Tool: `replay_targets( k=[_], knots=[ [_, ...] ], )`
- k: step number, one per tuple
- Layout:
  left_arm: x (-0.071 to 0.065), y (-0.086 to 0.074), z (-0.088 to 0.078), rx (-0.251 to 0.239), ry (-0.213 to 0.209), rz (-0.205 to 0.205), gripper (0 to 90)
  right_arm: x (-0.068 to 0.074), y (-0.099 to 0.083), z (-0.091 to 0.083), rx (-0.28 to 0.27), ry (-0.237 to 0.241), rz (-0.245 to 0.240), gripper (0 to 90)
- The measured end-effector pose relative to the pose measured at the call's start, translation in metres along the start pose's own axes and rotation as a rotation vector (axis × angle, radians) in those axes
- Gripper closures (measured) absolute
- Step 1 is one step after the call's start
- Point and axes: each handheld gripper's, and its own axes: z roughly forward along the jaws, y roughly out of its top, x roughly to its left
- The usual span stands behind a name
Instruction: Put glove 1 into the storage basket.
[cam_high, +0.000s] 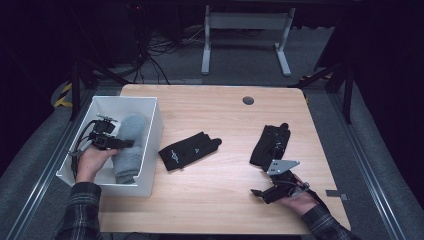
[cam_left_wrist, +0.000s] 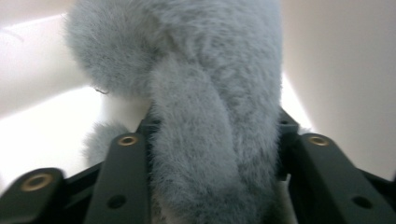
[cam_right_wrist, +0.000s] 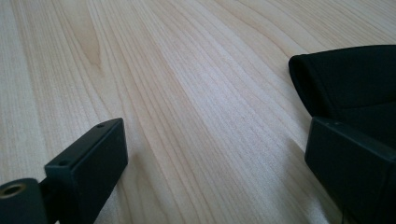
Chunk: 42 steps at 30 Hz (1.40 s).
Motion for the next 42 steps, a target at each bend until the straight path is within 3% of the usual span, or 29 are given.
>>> replay_targets(
  k=[1, 5, 7, 9, 15, 23, 28, 30, 37, 42],
  knots=[
    [0.001, 0.0, 0.001, -0.004, 0.016, -0.008, 47.9, 0.0, 0.0, 0.0, 0.0, 0.0, 0.0, 5.9],
    [0.002, -0.001, 0.001, -0.022, 0.064, -0.042, 28.6, 0.0, 0.0, 0.0, 0.0, 0.0, 0.0, 5.9],
    [0.001, 0.0, 0.0, -0.03, 0.073, -0.048, 23.5, 0.0, 0.0, 0.0, 0.0, 0.0, 0.0, 5.9],
    [-0.005, 0.003, -0.002, -0.039, 0.112, -0.047, 17.9, 0.0, 0.0, 0.0, 0.0, 0.0, 0.0, 5.9],
    [-0.011, 0.01, -0.015, -0.075, 0.154, -0.066, 13.8, 0.0, 0.0, 0.0, 0.0, 0.0, 0.0, 5.9],
    [-0.023, 0.022, -0.038, -0.138, 0.151, -0.044, 11.7, 0.0, 0.0, 0.0, 0.0, 0.0, 0.0, 5.9],
    [-0.043, 0.036, -0.056, -0.189, 0.146, 0.003, 11.7, 0.0, 0.0, 0.0, 0.0, 0.0, 0.0, 5.9],
    [-0.045, 0.037, -0.057, -0.193, 0.137, 0.004, 11.8, 0.0, 0.0, 0.0, 0.0, 0.0, 0.0, 5.9],
    [-0.072, 0.051, -0.063, -0.219, 0.097, 0.052, 12.3, 0.0, 0.0, 0.0, 0.0, 0.0, 0.0, 5.9],
    [-0.095, 0.062, -0.061, -0.237, 0.063, 0.104, 12.3, 0.0, 0.0, 0.0, 0.0, 0.0, 0.0, 5.9]
  ],
)
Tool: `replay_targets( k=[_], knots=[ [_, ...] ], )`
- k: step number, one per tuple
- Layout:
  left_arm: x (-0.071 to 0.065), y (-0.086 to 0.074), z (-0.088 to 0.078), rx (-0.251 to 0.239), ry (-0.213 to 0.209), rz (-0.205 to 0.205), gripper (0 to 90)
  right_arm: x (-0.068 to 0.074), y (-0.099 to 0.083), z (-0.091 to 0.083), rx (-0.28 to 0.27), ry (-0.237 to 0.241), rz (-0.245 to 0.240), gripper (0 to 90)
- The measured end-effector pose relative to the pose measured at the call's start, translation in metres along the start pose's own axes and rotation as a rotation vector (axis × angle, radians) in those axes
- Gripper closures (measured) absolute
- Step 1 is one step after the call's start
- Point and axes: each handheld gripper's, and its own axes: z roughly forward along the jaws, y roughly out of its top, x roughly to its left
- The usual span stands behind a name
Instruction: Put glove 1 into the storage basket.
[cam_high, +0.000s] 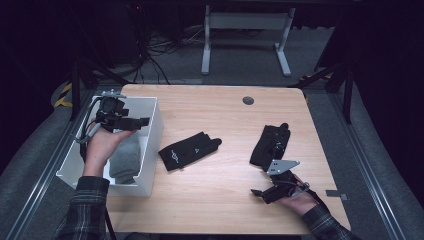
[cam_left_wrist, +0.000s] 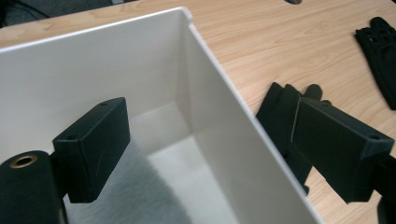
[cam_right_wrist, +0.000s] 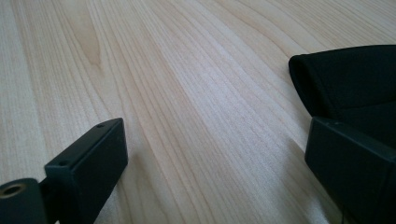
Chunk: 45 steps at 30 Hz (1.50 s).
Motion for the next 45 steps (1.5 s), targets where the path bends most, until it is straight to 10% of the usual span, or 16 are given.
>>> replay_targets(
  k=[23, 45],
  knots=[
    [-0.102, 0.021, 0.017, -0.03, -0.117, 0.14, 16.5, 0.0, 0.0, 0.0, -0.001, 0.001, -0.003, 5.5],
    [-0.168, -0.04, 0.091, 0.06, -0.235, 0.249, 27.5, 0.001, 0.0, 0.0, 0.002, 0.002, -0.007, 5.3]
  ],
)
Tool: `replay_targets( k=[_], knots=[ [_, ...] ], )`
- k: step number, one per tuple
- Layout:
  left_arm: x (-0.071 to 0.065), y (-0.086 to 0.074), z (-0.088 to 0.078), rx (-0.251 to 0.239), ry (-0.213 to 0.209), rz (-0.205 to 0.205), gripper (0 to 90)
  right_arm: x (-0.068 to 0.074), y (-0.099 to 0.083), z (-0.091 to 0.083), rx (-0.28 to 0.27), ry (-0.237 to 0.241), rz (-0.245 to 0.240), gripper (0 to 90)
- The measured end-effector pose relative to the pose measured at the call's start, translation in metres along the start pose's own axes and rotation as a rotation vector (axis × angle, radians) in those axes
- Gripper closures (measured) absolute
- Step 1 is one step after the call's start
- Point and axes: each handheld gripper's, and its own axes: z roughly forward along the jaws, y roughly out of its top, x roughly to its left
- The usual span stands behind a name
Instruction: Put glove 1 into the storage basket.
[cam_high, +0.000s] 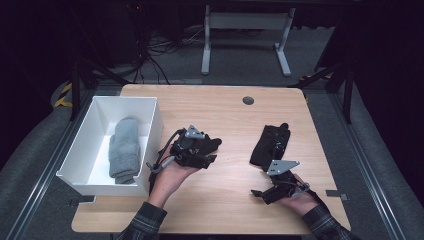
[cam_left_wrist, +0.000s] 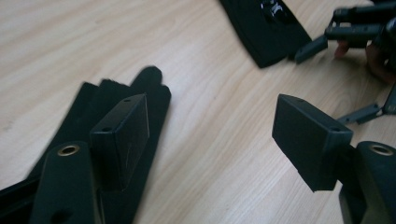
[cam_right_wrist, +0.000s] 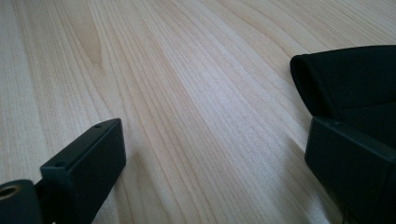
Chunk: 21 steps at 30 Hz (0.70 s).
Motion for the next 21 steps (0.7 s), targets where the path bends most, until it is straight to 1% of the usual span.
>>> replay_targets(
  k=[3, 4, 6, 9, 10, 11, 12, 13, 14, 15, 16, 17, 18, 19, 21],
  knots=[
    [-0.004, -0.013, 0.01, 0.013, -0.008, 0.023, 25.9, 0.0, 0.0, 0.0, 0.0, 0.001, -0.001, 5.4],
    [-0.005, -0.017, 0.013, 0.013, -0.004, 0.03, 25.1, 0.0, 0.0, 0.0, 0.0, 0.0, 0.0, 5.4],
    [-0.007, -0.027, 0.019, 0.021, -0.011, 0.036, 23.8, 0.0, 0.0, 0.0, 0.0, 0.0, 0.0, 5.4],
    [-0.01, -0.038, 0.028, 0.048, -0.017, 0.057, 21.8, 0.0, 0.0, 0.0, 0.0, 0.001, 0.0, 5.7],
    [-0.01, -0.038, 0.028, 0.048, -0.017, 0.057, 21.3, 0.0, 0.0, 0.0, 0.0, 0.001, 0.0, 5.7],
    [-0.012, -0.044, 0.033, 0.067, -0.022, 0.067, 20.7, 0.001, 0.001, 0.0, 0.0, 0.004, -0.004, 7.3],
    [-0.012, -0.044, 0.033, 0.067, -0.022, 0.067, 19.9, 0.001, 0.001, 0.0, 0.0, 0.004, -0.004, 7.3],
    [-0.014, -0.048, 0.036, 0.073, -0.022, 0.073, 19.9, 0.001, 0.001, 0.0, 0.0, 0.005, -0.006, 7.8],
    [-0.015, -0.051, 0.038, 0.075, -0.027, 0.078, 19.0, 0.001, 0.002, 0.0, 0.004, 0.007, -0.008, 9.5],
    [-0.016, -0.054, 0.04, 0.082, -0.028, 0.082, 17.1, 0.002, 0.003, -0.002, 0.008, 0.013, -0.012, 15.1],
    [-0.017, -0.057, 0.042, 0.09, -0.026, 0.084, 17.1, 0.002, 0.003, -0.002, 0.008, 0.013, -0.012, 15.1],
    [-0.018, -0.062, 0.044, 0.094, -0.039, 0.078, 15.6, 0.003, 0.004, -0.003, 0.014, 0.016, -0.008, 17.2],
    [-0.018, -0.062, 0.044, 0.094, -0.039, 0.078, 15.3, 0.003, 0.004, -0.003, 0.015, 0.016, -0.007, 18.6],
    [-0.018, -0.066, 0.046, 0.11, -0.033, 0.088, 14.7, 0.003, 0.004, -0.004, 0.017, 0.016, -0.008, 21.6],
    [-0.018, -0.071, 0.048, 0.119, -0.025, 0.102, 14.4, 0.001, 0.005, -0.006, 0.01, 0.027, 0.002, 26.1]
  ],
)
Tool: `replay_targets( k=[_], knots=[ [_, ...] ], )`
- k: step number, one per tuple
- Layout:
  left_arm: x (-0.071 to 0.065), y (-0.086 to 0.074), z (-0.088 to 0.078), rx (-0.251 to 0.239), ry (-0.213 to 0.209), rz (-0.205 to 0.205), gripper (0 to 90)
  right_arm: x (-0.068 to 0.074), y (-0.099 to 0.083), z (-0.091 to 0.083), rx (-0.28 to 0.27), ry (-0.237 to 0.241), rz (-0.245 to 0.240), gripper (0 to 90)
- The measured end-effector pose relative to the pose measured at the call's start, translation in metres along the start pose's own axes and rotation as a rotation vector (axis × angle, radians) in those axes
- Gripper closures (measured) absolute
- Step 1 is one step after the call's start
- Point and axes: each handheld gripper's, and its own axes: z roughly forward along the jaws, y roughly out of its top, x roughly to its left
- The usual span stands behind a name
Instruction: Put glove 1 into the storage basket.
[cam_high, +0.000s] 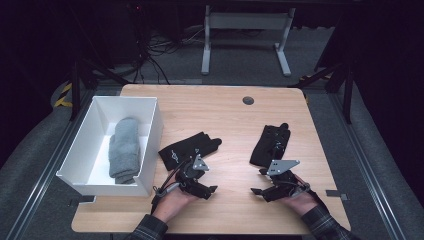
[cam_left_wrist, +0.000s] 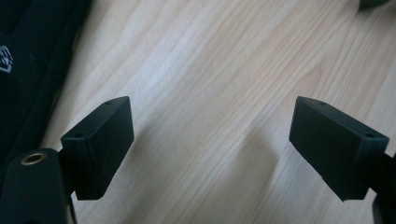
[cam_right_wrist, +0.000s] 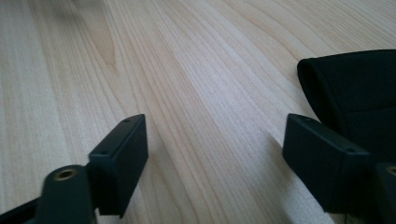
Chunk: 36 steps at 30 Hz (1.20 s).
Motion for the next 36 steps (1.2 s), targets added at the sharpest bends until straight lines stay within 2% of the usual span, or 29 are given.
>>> replay_targets(
  k=[4, 5, 7, 8, 9, 11, 12, 13, 14, 15, 16, 22, 27, 28, 31, 36],
  knots=[
    [0.0, -0.005, 0.001, -0.01, 0.015, 0.017, 12.8, -0.002, 0.001, -0.006, -0.014, 0.003, 0.018, 34.6],
    [-0.001, -0.007, 0.002, -0.015, 0.018, 0.043, 10.7, -0.004, 0.002, -0.01, -0.03, 0.002, 0.025, 40.5],
    [-0.002, -0.009, 0.003, -0.021, 0.022, 0.054, 8.3, -0.005, 0.003, -0.012, -0.038, 0.0, 0.03, 43.7],
    [-0.001, -0.01, 0.004, -0.03, 0.018, 0.061, 4.0, -0.007, 0.004, -0.016, -0.048, 0.0, 0.04, 52.7],
    [-0.001, -0.012, 0.005, -0.039, 0.015, 0.063, 4.0, -0.007, 0.004, -0.016, -0.048, 0.0, 0.04, 52.7],
    [0.0, -0.014, 0.006, -0.056, 0.008, 0.071, 0.7, -0.011, 0.006, -0.02, -0.057, -0.003, 0.052, 61.6],
    [0.0, -0.014, 0.006, -0.055, 0.008, 0.071, 0.4, -0.016, 0.008, -0.024, -0.063, -0.011, 0.06, 72.3],
    [0.0, -0.014, 0.006, -0.055, 0.008, 0.071, 0.3, -0.016, 0.008, -0.024, -0.063, -0.011, 0.06, 72.3],
    [0.0, -0.014, 0.006, -0.055, 0.008, 0.071, 0.3, -0.018, 0.008, -0.025, -0.068, -0.016, 0.064, 77.5],
    [0.0, -0.014, 0.006, -0.056, 0.007, 0.07, 0.3, -0.021, 0.01, -0.028, -0.073, -0.03, 0.069, 85.8],
    [0.0, -0.014, 0.006, -0.056, 0.008, 0.07, 0.3, -0.026, 0.013, -0.031, -0.077, -0.05, 0.074, 90.0],
    [0.0, -0.014, 0.006, -0.054, 0.007, 0.068, 0.3, -0.043, 0.021, -0.031, -0.076, -0.069, 0.092, 90.0],
    [0.0, -0.013, 0.006, -0.055, 0.007, 0.067, 0.2, -0.063, 0.023, -0.025, -0.065, -0.102, 0.112, 90.0],
    [0.0, -0.013, 0.006, -0.055, 0.007, 0.067, 0.2, -0.063, 0.023, -0.025, -0.065, -0.102, 0.112, 90.0],
    [0.0, -0.014, 0.006, -0.055, 0.006, 0.066, 0.2, -0.075, 0.024, -0.019, -0.057, -0.106, 0.128, 90.0],
    [0.0, -0.014, 0.006, -0.055, 0.006, 0.066, 0.2, -0.085, 0.023, -0.009, -0.029, -0.121, 0.134, 90.0]
  ],
)
